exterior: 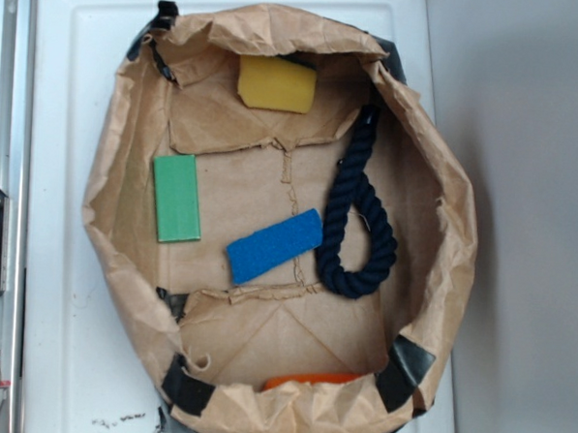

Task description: Grab the blue sponge.

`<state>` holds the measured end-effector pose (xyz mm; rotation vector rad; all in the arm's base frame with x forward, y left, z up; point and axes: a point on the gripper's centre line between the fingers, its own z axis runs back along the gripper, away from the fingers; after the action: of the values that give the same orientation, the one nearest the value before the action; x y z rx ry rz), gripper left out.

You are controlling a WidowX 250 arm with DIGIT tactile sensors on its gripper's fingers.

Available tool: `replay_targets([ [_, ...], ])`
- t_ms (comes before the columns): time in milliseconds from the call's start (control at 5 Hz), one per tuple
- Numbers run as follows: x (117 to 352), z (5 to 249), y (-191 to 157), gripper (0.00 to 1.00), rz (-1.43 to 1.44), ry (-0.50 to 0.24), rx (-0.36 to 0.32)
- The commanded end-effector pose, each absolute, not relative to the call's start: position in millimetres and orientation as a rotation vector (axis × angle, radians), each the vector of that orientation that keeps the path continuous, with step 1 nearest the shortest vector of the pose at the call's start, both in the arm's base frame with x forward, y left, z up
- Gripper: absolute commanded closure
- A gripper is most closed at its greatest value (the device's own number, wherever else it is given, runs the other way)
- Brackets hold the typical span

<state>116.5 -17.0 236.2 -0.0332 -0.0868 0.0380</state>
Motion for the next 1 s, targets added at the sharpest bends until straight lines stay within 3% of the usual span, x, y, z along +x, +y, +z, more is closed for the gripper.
replay_targets([
  [0,117,236,-17,0.00,0.038,-0.087,-0.033],
  [600,117,236,-17,0.00,0.038,-0.087,-0.033],
  [800,161,235,-25,0.00,0.028,-0.119,-0.056],
])
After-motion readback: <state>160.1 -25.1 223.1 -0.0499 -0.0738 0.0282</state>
